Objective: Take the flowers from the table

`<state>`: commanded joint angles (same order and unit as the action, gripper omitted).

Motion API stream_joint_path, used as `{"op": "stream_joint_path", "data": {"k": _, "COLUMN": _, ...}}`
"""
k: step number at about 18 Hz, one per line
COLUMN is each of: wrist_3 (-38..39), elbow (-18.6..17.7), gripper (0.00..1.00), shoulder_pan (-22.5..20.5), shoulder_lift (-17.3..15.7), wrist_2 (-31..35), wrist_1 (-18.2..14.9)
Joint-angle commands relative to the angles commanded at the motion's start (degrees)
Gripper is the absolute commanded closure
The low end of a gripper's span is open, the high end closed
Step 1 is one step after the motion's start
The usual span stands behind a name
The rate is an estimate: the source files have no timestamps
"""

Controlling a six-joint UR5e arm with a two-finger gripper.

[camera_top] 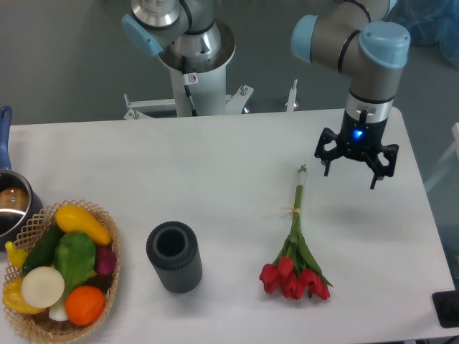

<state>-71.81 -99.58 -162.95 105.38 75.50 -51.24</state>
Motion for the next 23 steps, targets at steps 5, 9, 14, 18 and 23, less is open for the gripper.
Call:
{"op": "stream_joint_path", "data": {"k": 5, "wrist_3": 0.09, "elbow": 0.09, "gripper": 0.0, "shoulder_pan": 0.44, "shoulder_lift": 0.61, "wrist_2": 0.09, "wrist_1": 0.26}}
{"op": "stream_joint_path", "data": {"k": 9, "wrist_3": 0.7, "elbow": -0.52, "gripper": 0.0, "shoulder_pan": 0.61, "shoulder_lift": 0.44, "wrist_2": 0.0, "wrist_1": 0.26}}
{"op": "stream_joint_path", "data": {"k": 14, "wrist_3": 0.7, "elbow": -0.97, "gripper": 0.0, "shoulder_pan": 0.79, "shoulder_lift": 1.05, "wrist_2": -0.88, "wrist_1": 0.53}}
{"op": "stream_joint_path", "data": {"k": 18, "wrist_3": 2.81, "elbow": -1.58, "gripper": 0.0, "shoulder_pan": 0.62, "shoulder_lift": 1.58, "wrist_2": -0.97, "wrist_1": 0.44}}
{"op": "stream_joint_path", "data": {"k": 23, "wrist_3": 4.3, "elbow": -4.3, "gripper": 0.0, "shoulder_pan": 1.32, "shoulder_lift": 1.76, "wrist_2": -0.88, "wrist_1": 0.44}}
